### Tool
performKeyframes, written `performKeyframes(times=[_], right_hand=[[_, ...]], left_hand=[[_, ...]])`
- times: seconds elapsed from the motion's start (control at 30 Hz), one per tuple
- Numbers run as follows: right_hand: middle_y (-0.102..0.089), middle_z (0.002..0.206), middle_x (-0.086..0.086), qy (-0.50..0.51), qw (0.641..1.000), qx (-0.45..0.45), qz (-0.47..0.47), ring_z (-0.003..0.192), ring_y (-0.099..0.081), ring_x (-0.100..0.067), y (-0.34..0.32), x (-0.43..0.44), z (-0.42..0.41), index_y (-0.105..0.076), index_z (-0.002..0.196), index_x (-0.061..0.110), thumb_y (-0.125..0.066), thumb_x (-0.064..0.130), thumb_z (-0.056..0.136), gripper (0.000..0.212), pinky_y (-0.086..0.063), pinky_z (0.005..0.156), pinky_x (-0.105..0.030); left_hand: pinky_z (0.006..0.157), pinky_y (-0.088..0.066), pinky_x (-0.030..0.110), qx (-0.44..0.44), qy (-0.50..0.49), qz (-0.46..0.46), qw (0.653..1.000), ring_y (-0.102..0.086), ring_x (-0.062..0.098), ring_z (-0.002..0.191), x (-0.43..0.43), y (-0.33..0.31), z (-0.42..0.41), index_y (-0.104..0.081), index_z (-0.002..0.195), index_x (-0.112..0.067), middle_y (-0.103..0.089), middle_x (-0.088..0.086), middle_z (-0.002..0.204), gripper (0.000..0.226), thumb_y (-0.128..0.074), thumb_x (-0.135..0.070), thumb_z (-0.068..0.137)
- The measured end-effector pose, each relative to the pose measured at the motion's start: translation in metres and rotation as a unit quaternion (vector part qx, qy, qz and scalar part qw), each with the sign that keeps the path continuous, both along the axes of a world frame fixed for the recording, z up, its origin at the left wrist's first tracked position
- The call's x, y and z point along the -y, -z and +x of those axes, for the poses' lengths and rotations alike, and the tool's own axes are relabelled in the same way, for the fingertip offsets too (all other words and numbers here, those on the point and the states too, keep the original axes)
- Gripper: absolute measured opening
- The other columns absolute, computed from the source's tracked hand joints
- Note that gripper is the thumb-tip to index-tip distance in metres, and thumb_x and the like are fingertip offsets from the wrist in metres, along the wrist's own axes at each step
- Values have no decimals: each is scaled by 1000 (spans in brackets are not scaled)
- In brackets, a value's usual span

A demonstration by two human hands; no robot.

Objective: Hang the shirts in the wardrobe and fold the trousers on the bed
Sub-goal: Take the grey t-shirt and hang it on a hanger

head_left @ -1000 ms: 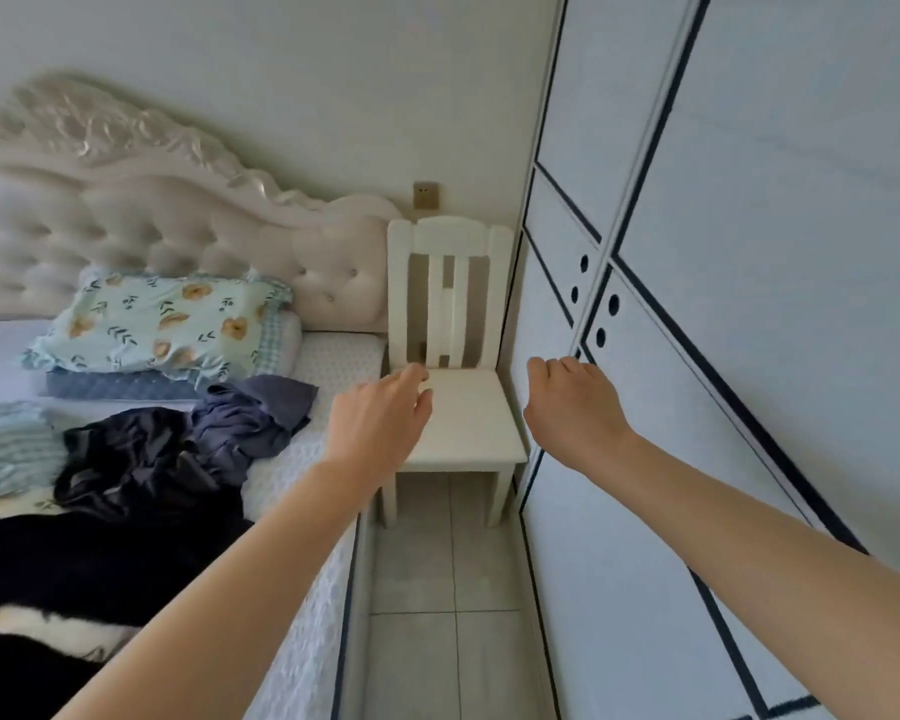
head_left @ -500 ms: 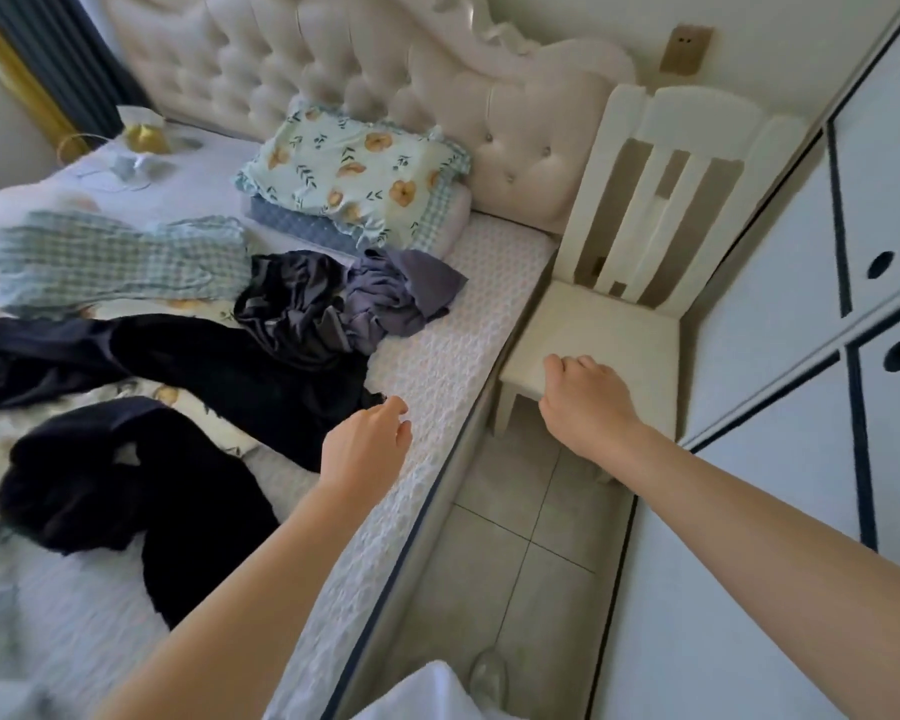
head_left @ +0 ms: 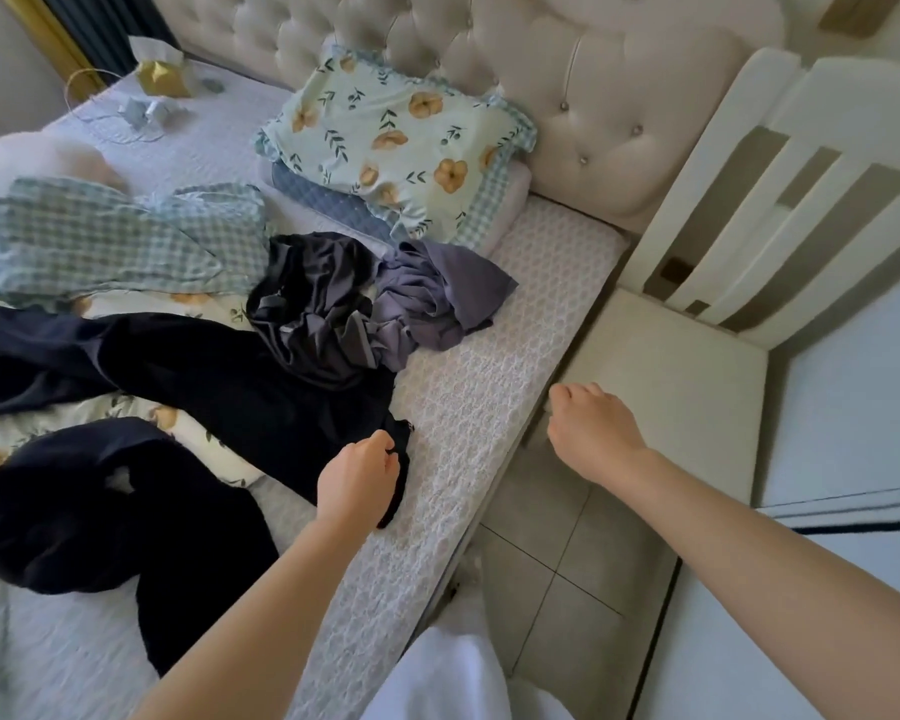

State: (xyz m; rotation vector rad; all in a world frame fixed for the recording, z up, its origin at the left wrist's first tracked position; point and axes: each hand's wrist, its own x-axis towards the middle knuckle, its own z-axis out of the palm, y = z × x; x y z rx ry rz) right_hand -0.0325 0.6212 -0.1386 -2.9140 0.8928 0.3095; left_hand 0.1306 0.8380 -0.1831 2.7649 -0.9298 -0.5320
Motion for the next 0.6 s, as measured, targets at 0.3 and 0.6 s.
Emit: performKeyframes(times=[0.3,0.6], right_hand=[[-55,121,-6,19,996,-60,62,112,-50,-24,65,54,93,-48,117,11,-38,14,97,23,-41,82,-31],[-53,122,-5,17,988,-103,113,112,-49,-23,124,110,158,-47,119,12,-41,15,97,24,-42,83,-31]], left_hand=[[65,-55,41,-37,17,23,999,-61,20,82,70,55,92,-60,102,-12,-66,0,91,19,-44,-22,99],[54,-36,31,-35,57,45,997,-52,20,78,140,105,151,-50,90,-13,-56,0,84,15,-43,-22,99]])
